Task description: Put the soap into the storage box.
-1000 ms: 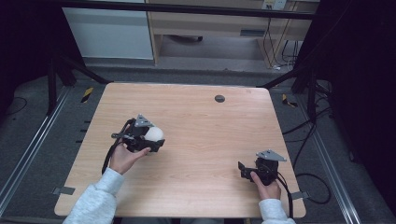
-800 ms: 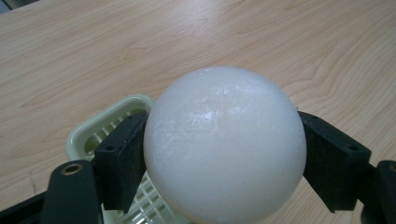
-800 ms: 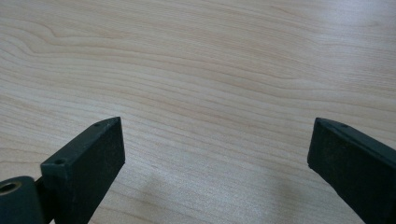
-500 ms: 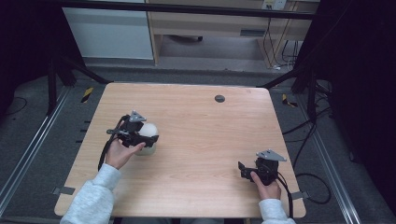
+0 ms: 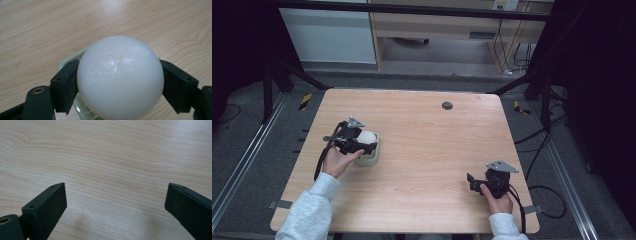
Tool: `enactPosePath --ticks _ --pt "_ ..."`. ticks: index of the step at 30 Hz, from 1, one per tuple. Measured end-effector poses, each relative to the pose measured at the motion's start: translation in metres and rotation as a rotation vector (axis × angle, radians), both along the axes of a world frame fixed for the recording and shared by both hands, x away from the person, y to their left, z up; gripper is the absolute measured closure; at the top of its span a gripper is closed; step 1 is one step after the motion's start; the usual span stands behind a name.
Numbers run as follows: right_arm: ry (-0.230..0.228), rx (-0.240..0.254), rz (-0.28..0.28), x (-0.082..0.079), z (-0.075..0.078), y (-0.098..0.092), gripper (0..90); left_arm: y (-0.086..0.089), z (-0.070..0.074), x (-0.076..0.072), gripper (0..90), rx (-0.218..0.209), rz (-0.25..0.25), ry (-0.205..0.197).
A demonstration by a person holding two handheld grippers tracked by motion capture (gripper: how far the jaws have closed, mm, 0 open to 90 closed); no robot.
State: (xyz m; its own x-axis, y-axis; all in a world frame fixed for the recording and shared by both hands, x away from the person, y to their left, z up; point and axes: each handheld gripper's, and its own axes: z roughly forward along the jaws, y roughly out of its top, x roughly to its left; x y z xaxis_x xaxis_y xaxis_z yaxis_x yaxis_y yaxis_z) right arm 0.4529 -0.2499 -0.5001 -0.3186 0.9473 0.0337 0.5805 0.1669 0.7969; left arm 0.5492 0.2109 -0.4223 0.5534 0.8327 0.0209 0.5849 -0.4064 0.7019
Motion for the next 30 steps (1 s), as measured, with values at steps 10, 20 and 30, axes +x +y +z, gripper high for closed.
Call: enactPosePath --ticks 10,20,30 --pt "0.002 0.003 0.0 0.0 0.0 0.0 4.4 0.001 -0.008 0.011 22.5 0.012 0.013 0.03" --pt "0.002 -0.001 0.004 0.0 0.0 0.0 4.4 0.002 -0.018 0.018 22.5 0.025 0.028 0.057" --pt "0.003 0.001 0.001 0.0 0.0 0.0 4.4 0.004 -0.03 0.02 22.5 0.048 0.03 0.087"
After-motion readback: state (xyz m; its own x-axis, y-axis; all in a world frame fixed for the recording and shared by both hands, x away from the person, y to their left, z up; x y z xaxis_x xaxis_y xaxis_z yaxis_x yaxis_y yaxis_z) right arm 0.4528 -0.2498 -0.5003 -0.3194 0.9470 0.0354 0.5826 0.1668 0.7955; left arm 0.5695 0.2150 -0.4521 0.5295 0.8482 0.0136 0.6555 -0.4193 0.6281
